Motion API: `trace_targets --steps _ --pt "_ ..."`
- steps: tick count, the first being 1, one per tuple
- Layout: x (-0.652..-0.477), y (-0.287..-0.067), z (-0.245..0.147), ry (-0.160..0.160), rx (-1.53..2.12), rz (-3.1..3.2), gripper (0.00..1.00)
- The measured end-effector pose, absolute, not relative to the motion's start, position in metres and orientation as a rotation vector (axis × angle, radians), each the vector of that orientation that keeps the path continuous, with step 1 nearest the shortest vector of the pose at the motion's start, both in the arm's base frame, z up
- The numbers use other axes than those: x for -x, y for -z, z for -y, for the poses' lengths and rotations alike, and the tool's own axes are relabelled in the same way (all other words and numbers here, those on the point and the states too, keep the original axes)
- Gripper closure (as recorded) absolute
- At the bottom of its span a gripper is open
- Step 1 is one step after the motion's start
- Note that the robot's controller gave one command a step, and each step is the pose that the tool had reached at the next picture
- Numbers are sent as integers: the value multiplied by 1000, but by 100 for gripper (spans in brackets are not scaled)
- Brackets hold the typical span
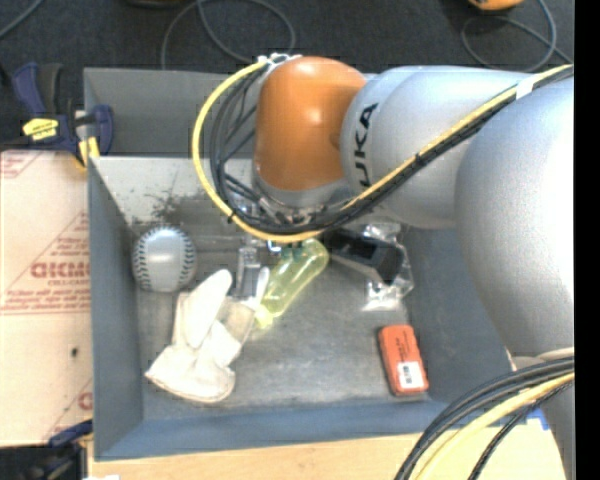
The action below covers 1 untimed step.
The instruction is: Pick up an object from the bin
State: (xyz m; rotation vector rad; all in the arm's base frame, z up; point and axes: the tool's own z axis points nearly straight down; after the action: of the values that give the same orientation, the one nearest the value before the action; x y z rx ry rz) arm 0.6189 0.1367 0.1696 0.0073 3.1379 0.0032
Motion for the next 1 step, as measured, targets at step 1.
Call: trace_targets --steps 1 --pt "-619 -170 -137 -3 -8 -3138 0"
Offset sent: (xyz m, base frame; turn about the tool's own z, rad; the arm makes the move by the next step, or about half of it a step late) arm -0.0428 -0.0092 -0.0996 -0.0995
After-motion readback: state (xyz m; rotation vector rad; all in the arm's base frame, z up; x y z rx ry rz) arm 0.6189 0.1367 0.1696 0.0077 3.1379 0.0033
